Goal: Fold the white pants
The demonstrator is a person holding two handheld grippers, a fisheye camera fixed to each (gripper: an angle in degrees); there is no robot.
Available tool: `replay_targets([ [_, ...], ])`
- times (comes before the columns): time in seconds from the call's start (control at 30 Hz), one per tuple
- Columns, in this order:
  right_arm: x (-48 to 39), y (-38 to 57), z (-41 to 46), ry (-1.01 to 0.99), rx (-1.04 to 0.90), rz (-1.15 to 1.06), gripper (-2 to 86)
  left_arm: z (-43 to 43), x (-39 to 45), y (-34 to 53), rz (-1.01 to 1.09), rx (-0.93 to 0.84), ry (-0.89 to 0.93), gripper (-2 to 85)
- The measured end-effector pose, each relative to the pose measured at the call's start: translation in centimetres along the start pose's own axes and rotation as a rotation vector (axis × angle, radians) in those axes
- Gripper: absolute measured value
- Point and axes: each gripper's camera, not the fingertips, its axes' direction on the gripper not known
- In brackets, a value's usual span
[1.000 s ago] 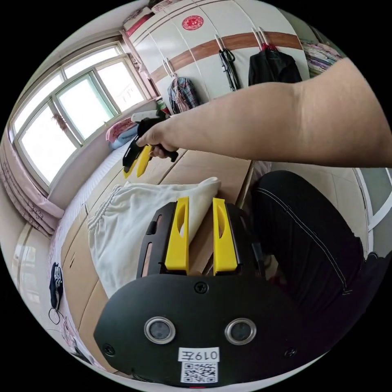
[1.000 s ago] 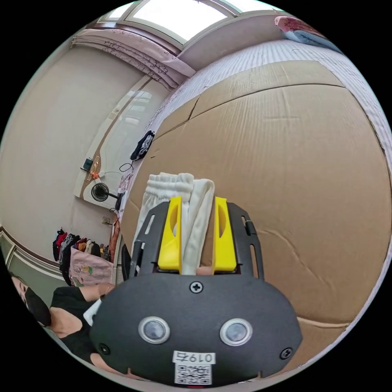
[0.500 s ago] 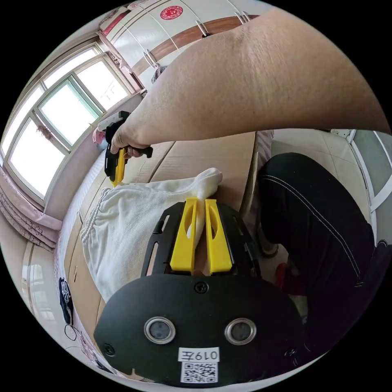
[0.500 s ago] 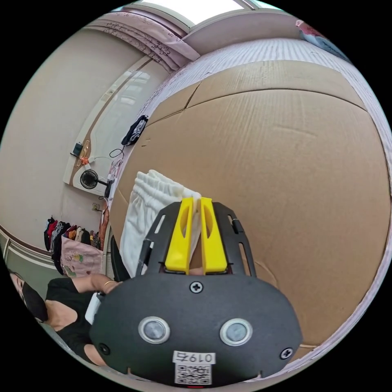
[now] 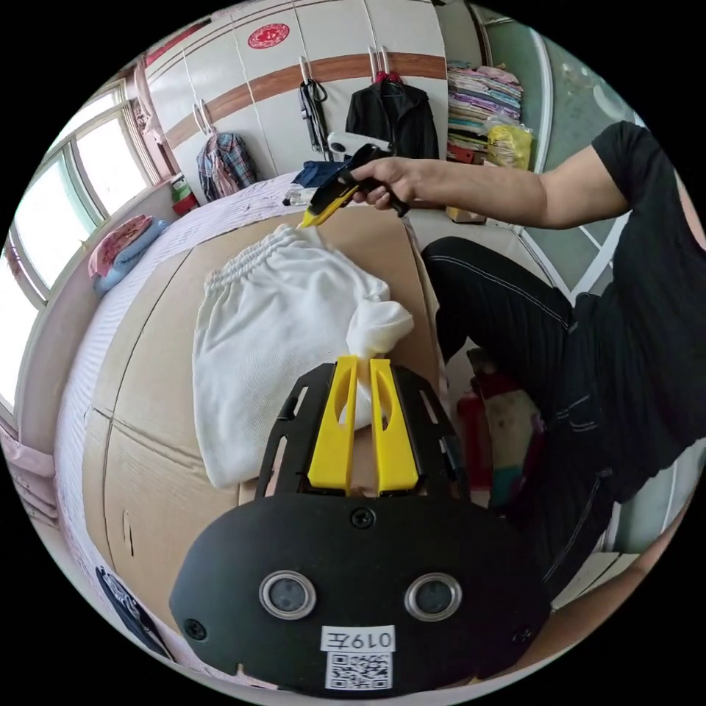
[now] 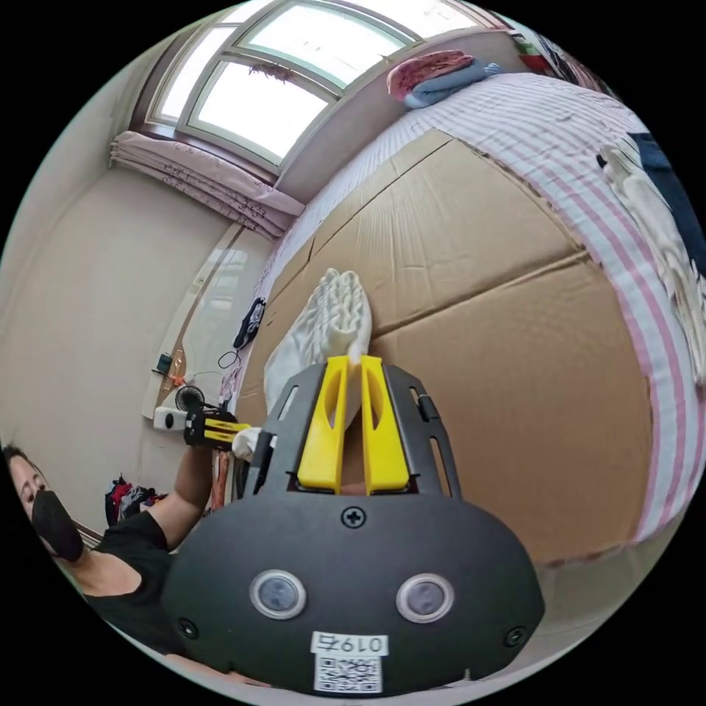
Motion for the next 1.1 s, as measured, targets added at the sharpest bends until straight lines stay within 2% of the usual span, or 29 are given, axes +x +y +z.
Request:
replay_targets([
  [0.2, 2.3, 8.8, 2.4, 0.021, -0.093, -0.002, 1.7, -1.2, 0.2, 2.1, 0.137, -0.256, 0.033, 0.7],
  [0.3, 4.2, 12.0, 3.7, 0.061, -0.068, -0.008, 1.1, -0.4, 2.3, 2.9, 0.176, -0.316, 0.032, 0.7],
  [0.43, 9.9, 14.2, 4.3, -0.009, -0.024, 0.05, 0.3, 0.4, 4.6, 4.5, 0.159, -0.333, -0.063, 0.8],
  [0.6, 12.8, 16.0, 3.6, 0.005, 0.032, -0.094, -0.4, -1.5, 5.3, 7.6, -0.024, -0.236, -0.154, 1.3],
  [0.73, 11.1, 18.8, 4.3, 0.082, 0.078, -0.415, -0.2, -3.6, 5.9, 9.9, -0.197, -0.142, -0.12, 2.0],
  [0.8, 9.9, 20.4, 6.0, 0.2, 0.086, -0.538, -0.2, -5.1, 5.8, 11.3, -0.463, 0.033, -0.14, 3.4],
  [0.9, 8.3, 23.6, 9.5, 0.418, 0.192, -0.69, -0.8, -5.1, 7.1, 12.5, -0.83, 0.098, -0.291, 6.3],
  [1.0, 8.0, 26.3, 13.0, 0.555, 0.294, -0.816, -0.9, -3.9, 10.2, 11.5, -0.93, 0.08, -0.396, 8.3],
  [1.1, 9.3, 28.1, 17.0, 0.717, 0.365, -0.903, -0.9, -2.5, 13.4, 8.0, -0.853, -0.005, -0.573, 8.5],
])
